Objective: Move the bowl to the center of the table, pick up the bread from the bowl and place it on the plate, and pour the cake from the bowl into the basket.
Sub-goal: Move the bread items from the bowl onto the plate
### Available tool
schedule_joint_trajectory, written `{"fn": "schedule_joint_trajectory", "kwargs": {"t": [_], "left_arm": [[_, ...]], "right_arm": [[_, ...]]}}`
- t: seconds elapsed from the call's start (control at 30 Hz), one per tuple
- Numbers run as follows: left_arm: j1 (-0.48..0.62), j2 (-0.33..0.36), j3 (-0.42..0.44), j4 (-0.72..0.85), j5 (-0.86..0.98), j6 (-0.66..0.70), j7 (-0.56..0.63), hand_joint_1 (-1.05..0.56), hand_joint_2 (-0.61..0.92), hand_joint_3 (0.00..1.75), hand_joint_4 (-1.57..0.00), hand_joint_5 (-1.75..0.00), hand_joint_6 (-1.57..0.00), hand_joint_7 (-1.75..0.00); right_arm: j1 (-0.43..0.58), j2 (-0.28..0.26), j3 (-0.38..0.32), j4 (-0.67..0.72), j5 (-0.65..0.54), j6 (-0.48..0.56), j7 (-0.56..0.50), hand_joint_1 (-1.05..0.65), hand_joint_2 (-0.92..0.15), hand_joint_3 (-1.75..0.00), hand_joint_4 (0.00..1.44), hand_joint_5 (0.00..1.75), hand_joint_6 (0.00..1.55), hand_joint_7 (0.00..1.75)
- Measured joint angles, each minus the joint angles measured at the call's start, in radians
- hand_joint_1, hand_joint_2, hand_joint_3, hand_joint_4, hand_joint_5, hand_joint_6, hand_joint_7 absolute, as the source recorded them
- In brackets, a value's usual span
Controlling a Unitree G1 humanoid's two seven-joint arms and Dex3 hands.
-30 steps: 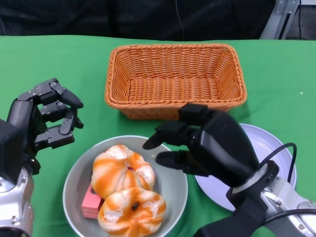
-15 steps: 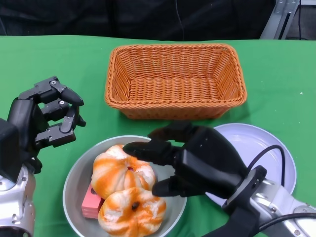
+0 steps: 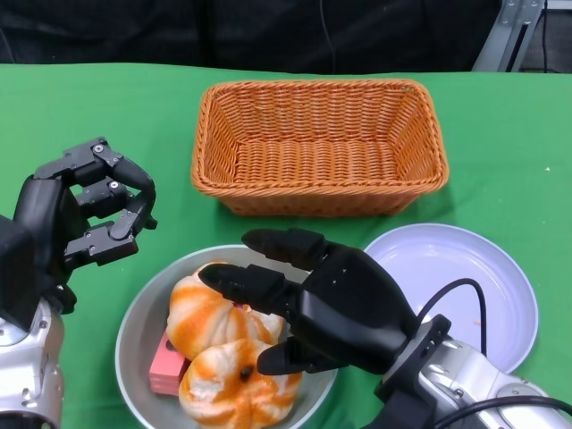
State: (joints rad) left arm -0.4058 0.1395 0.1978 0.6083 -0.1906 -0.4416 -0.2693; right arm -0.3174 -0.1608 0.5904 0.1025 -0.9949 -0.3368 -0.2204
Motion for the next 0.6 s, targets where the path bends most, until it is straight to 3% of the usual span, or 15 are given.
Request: {"fn": "schedule_joint_trajectory", "kwargs": {"t": [0.27, 0.6], "left_arm": [[0.018, -0.022, -0.003, -0.048, 0.02, 0.029, 0.052, 0.0, 0.48, 1.16, -0.83, -1.5, -0.88, -1.27], [0.018, -0.022, -0.002, -0.048, 0.019, 0.025, 0.052, 0.01, 0.49, 1.17, -0.84, -1.46, -0.89, -1.24]], "right_arm": [[-0.023, 0.006, 0.059, 0.08, -0.033, 0.021, 0.008, -0.84, -0.84, 0.0, 0.34, 0.06, 0.37, 0.0], [-0.047, 0.012, 0.092, 0.134, -0.037, 0.024, -0.016, -0.84, -0.85, 0.0, 0.36, 0.06, 0.37, 0.01]]}}
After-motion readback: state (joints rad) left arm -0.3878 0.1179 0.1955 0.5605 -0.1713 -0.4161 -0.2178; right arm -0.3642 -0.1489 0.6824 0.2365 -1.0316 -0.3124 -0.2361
